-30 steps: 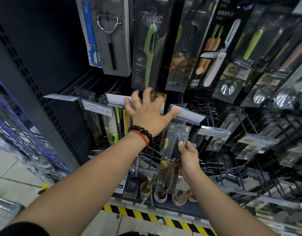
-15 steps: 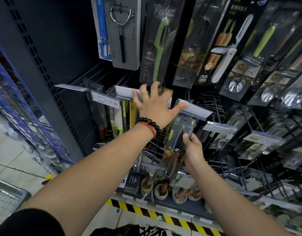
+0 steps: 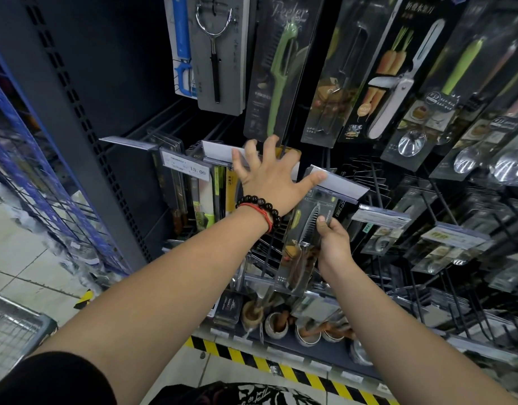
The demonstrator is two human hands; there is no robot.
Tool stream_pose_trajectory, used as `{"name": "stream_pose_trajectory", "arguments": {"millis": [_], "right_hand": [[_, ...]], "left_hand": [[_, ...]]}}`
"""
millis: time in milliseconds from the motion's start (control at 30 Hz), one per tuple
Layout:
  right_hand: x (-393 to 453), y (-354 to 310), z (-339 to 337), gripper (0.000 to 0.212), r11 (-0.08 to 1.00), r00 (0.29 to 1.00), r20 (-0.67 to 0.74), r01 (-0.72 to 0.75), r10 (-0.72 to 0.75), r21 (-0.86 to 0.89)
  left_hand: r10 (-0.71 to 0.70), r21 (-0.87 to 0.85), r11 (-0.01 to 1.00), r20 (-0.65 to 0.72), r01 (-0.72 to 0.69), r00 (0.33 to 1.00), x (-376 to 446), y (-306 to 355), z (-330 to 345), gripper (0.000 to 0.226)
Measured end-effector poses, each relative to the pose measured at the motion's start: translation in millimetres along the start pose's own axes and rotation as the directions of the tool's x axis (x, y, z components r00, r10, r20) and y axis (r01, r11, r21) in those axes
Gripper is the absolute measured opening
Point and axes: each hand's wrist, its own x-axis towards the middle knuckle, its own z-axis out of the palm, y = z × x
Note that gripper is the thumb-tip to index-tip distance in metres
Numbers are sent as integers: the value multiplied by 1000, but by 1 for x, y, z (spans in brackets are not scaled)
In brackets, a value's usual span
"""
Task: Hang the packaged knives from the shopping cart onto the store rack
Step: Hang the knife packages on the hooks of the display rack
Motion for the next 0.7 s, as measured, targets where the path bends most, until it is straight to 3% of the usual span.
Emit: {"name": "stream_pose_trajectory", "arguments": {"millis": [100, 267, 600, 700], "right_hand": [[6, 1, 0, 32, 999, 999, -34, -33, 32, -17], [18, -11, -3, 76, 994, 995, -21, -102, 102, -29], [14, -5, -23, 30, 964, 972, -139, -213, 192, -159], [7, -3, -31, 26, 965, 967, -149, -226, 205, -136]], "left_hand": [[2, 1, 1000, 3, -2, 1000, 0, 0, 0, 61], [9, 2, 1000, 3, -9, 1000, -1, -1, 1, 58], [91, 126, 988, -23, -87, 996, -9, -16, 3, 60], [120, 144, 982, -4, -118, 993, -12, -19, 0, 58]]}}
